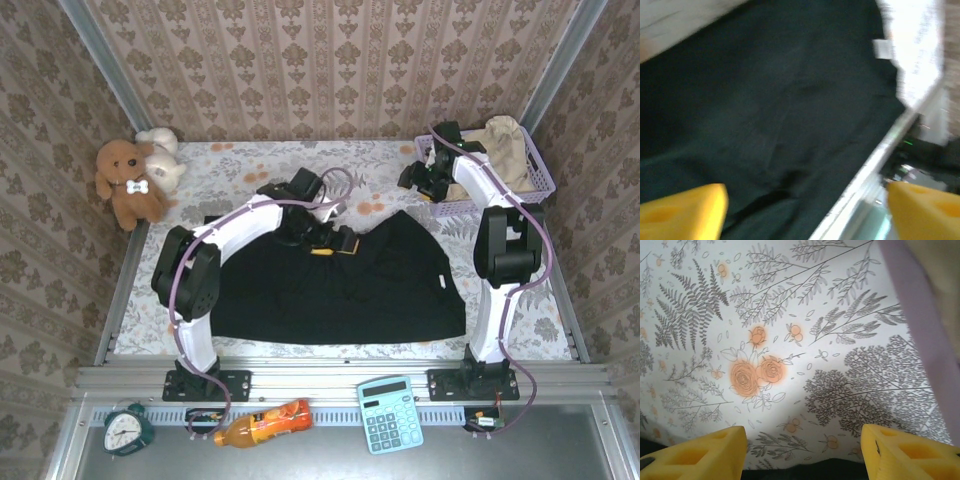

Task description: Fold and stack the mixed laundry pile

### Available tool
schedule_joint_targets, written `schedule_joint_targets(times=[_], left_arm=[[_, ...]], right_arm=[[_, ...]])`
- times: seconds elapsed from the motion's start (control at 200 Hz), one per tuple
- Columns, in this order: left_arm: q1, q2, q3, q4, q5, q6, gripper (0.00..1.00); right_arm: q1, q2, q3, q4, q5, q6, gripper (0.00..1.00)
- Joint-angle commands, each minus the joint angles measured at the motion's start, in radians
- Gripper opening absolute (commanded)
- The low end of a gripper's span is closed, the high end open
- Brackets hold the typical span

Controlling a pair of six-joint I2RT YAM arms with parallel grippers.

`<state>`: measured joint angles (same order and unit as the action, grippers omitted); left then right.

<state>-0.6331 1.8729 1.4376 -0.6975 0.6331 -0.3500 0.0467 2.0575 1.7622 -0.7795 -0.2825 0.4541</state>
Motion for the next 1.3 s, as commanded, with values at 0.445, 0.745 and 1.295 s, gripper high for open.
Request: schedule_joint_targets(times=[0.445, 0.745, 1.295], left_arm=[[0.274, 0.067, -0.036, 0.209, -0.583, -0.416, 1.0], [0.347, 0.107, -0.075, 0.215, -0.595, -0.442, 1.0], [0.394, 0.141, -0.127, 0.21, -0.561, -0.435, 1.0]], right_arm=[[0.251, -0.016, -0.044, -0.032, -0.045, -0.166, 0.64], [0.389, 0.027, -0.084, 0.01, -0.016, -0.223, 0.65], [0.464, 0.139, -0.025, -0.009, 0.078, -0.243, 0.35]])
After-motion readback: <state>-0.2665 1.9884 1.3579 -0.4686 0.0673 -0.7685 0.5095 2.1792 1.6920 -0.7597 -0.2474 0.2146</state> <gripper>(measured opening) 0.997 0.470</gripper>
